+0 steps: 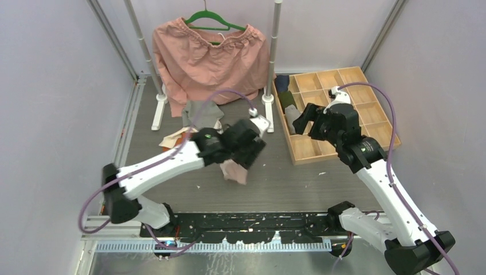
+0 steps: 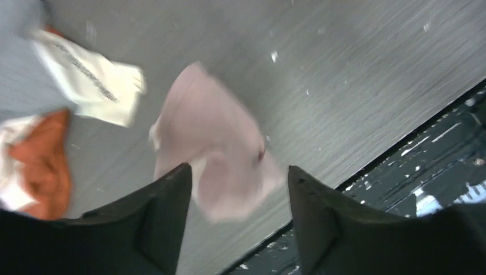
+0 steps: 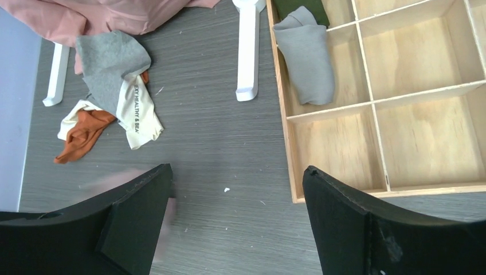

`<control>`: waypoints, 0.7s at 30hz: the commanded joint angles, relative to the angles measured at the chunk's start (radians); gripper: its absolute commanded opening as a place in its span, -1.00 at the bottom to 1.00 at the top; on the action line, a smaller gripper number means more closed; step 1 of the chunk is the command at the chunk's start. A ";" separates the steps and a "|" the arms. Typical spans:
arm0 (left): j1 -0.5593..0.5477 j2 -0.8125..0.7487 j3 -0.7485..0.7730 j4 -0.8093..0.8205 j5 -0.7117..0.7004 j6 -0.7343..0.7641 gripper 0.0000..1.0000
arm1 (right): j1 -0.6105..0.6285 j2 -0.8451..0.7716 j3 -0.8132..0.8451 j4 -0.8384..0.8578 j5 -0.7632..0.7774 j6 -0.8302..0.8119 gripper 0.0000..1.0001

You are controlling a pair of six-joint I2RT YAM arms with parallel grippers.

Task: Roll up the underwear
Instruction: Place the underwear at the center of the board.

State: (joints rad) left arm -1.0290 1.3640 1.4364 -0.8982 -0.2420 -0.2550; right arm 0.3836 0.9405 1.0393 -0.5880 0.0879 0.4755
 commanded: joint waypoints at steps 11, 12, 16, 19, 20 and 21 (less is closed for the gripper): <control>0.204 -0.285 -0.434 0.370 0.093 -0.242 0.99 | 0.000 -0.064 -0.130 -0.043 -0.143 0.085 0.68; 0.250 -0.301 -0.482 0.392 0.124 -0.271 0.98 | 0.007 -0.050 -0.140 -0.030 -0.179 0.105 0.64; 0.345 -0.321 -0.638 0.502 0.187 -0.363 0.81 | 0.117 0.027 -0.164 0.031 -0.189 0.159 0.60; 0.348 -0.292 -0.739 0.604 0.227 -0.422 0.75 | 0.228 0.116 -0.138 0.056 -0.154 0.169 0.60; 0.348 -0.275 -0.761 0.624 0.228 -0.441 0.73 | 0.255 0.138 -0.131 0.062 -0.140 0.172 0.60; 0.347 -0.259 -0.778 0.643 0.228 -0.456 0.69 | 0.275 0.154 -0.126 0.070 -0.132 0.177 0.60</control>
State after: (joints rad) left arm -0.6842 1.0706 0.7166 -0.4183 -0.0811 -0.6052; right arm 0.5785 1.0405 0.8822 -0.5858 -0.0536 0.6079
